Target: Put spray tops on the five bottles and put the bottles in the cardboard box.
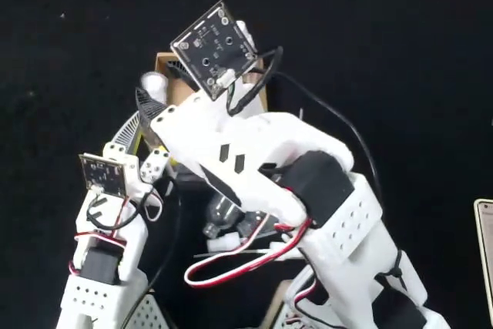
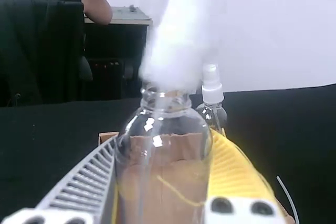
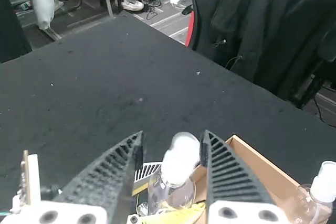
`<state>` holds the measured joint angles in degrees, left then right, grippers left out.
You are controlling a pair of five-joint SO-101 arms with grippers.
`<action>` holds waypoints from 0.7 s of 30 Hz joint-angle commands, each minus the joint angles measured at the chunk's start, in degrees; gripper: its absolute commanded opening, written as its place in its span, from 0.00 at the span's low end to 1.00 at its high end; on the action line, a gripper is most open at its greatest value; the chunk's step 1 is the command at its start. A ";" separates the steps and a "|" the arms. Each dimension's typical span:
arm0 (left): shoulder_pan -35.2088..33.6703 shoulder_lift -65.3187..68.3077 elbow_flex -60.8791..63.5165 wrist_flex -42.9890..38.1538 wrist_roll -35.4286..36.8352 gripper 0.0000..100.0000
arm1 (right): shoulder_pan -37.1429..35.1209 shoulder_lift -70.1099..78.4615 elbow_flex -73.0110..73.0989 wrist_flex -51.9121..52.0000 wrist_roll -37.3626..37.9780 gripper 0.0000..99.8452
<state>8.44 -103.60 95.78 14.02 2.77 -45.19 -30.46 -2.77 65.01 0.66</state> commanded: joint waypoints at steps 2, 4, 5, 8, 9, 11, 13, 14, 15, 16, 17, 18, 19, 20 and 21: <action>0.66 -0.88 1.01 -1.58 0.00 0.07 | -0.35 -0.31 -5.93 1.41 0.35 0.15; 0.57 -0.88 1.01 -1.58 0.00 0.07 | 1.85 -0.31 -9.19 4.48 0.35 0.15; 0.48 -0.88 1.01 -1.58 0.00 0.07 | 3.16 -0.31 -10.95 6.59 0.35 0.15; 0.13 -0.88 0.92 -1.67 0.00 0.07 | 9.93 -0.31 -16.22 14.24 0.35 0.15; 0.04 -0.88 0.92 -1.67 0.00 0.07 | 12.66 -0.31 -17.71 16.62 0.35 0.15; 0.04 -0.79 0.92 -1.67 0.00 0.07 | 18.11 -0.31 -19.03 21.10 0.35 0.15; 0.04 -0.79 0.48 -1.67 0.00 0.07 | 22.15 -0.31 -17.27 24.26 0.44 0.14; 0.13 -0.70 0.13 -2.02 0.00 0.07 | 23.65 -0.31 -15.69 25.23 0.44 0.13; 0.13 -0.44 -0.31 -3.43 0.00 0.07 | 25.14 -0.31 -13.93 25.58 0.53 0.12; 0.13 -0.44 -0.31 -5.71 0.00 0.07 | 26.55 -0.40 -12.00 25.67 0.62 0.11; 0.13 -0.44 -0.31 -8.09 0.00 0.07 | 27.96 -0.40 -9.80 25.67 1.32 0.10; 0.13 -0.44 -0.40 -10.02 0.00 0.07 | 29.01 -0.40 -7.60 25.23 2.37 0.10; 0.13 -0.44 -0.57 -11.60 0.00 0.07 | 30.15 -0.40 -5.23 24.35 3.08 0.10; 0.13 -0.44 -0.75 -12.66 0.00 0.07 | 31.12 -0.57 -2.59 23.21 3.60 0.10; 0.13 -0.44 -0.84 -13.01 0.00 0.07 | 32.26 -1.19 0.31 21.45 3.69 0.10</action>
<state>8.53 -103.60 95.78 4.62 2.77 -16.79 -30.55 -7.87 90.07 3.12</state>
